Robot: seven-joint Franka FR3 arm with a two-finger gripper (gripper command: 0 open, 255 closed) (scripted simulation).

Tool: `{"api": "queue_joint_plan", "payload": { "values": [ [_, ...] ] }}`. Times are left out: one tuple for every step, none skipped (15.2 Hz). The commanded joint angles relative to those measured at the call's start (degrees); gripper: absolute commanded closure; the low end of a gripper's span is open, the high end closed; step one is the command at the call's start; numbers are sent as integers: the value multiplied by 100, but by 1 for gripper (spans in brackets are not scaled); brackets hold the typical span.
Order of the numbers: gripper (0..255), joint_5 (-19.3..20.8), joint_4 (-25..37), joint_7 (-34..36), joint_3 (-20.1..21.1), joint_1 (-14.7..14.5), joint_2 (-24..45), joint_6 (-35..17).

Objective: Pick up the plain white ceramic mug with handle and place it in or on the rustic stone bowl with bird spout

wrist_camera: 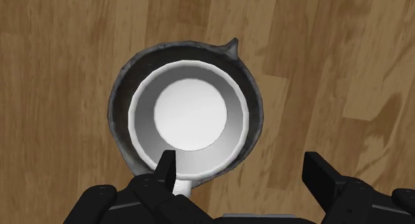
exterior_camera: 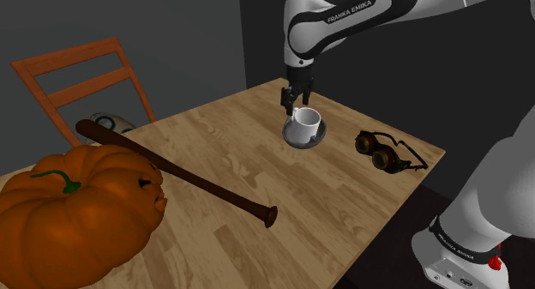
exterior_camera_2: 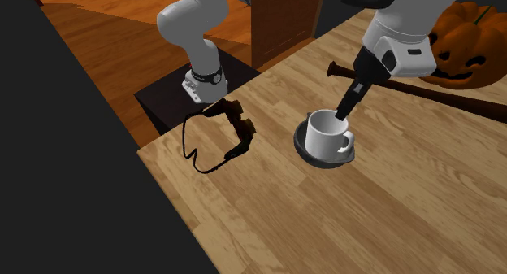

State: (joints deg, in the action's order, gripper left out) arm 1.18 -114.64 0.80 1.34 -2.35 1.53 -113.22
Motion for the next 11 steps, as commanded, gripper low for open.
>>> {"api": "queue_joint_plan", "payload": {
  "values": [
    [0, -5, 208, 1, 4, -4, -77, 287],
    [0, -7, 367, 0, 6, -6, -107, 475],
    [0, -8, 499, -1, 7, -7, -125, 625],
    [0, -8, 499, -1, 7, -7, -125, 625],
    [0, -8, 498, -1, 7, -7, -126, 625],
    [0, -8, 498, -1, 7, -7, -125, 625],
    [0, -8, 499, -1, 7, -7, -125, 625],
    [0, -8, 499, -1, 7, -7, -125, 625],
    [0, -8, 499, -1, 7, -7, -125, 625],
    [0, -8, 499, -1, 7, -7, -125, 625],
    [0, -8, 499, -1, 7, -7, -125, 625]
  ]
}}
